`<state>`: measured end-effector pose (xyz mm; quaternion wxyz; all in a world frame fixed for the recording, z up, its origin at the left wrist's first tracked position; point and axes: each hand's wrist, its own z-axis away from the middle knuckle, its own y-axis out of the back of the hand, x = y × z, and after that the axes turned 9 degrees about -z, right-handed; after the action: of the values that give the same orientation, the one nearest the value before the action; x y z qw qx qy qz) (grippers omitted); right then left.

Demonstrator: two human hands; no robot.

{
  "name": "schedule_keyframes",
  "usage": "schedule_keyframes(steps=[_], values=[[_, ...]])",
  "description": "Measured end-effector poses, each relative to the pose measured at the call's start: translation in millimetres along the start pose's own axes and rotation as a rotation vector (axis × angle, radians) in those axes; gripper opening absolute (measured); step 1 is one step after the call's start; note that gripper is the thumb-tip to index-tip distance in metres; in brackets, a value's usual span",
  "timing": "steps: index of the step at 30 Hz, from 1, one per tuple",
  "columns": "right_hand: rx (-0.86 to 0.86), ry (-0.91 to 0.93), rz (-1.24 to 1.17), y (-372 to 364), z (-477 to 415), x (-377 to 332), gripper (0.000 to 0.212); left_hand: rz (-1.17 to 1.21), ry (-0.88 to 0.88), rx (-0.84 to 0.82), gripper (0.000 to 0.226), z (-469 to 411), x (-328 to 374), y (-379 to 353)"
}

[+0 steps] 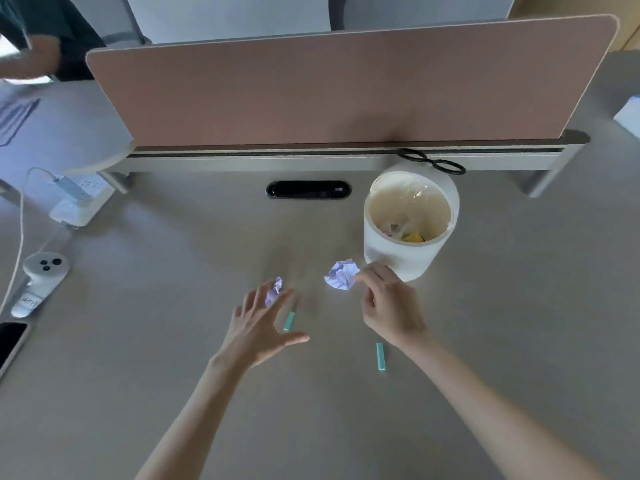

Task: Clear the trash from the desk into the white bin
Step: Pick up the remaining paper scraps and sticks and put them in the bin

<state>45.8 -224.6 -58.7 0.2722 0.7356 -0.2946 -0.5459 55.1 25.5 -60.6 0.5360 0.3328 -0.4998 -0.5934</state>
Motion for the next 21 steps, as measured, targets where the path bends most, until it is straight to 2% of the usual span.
schedule_keyframes(steps=[3,6,8,9,12,16,18,21], values=[[-0.066,0.062,0.013,-18.2,-15.5,-0.4,0.050,0.000,-0.061,0.184,0.046,5.6,-1.0,-13.7],[-0.204,0.067,0.099,-33.3,-24.6,4.5,0.065,0.031,-0.070,0.295,0.026,7.7,-1.4,-21.2],[-0.276,0.066,0.149,-42.9,-27.2,7.2,0.061,0.062,-0.068,0.319,0.024,8.9,-2.0,-24.6],[-0.278,0.067,0.157,-46.3,-27.0,7.5,0.051,0.062,-0.074,0.325,0.026,8.7,-1.6,-25.9],[-0.172,0.058,0.139,-51.6,-26.4,2.0,0.017,0.016,-0.085,0.349,0.024,7.5,-2.7,-27.7],[-0.059,0.108,0.096,-39.6,-30.8,-25.1,0.007,-0.036,-0.114,0.391,0.012,5.6,-4.5,-29.2],[0.130,0.212,0.073,-21.2,-39.0,-48.4,0.010,-0.049,-0.124,0.404,0.009,3.9,-6.3,-30.0],[0.566,0.230,-0.008,19.2,-55.8,-74.2,0.014,-0.031,-0.112,0.420,0.005,2.0,-6.3,-29.6]])
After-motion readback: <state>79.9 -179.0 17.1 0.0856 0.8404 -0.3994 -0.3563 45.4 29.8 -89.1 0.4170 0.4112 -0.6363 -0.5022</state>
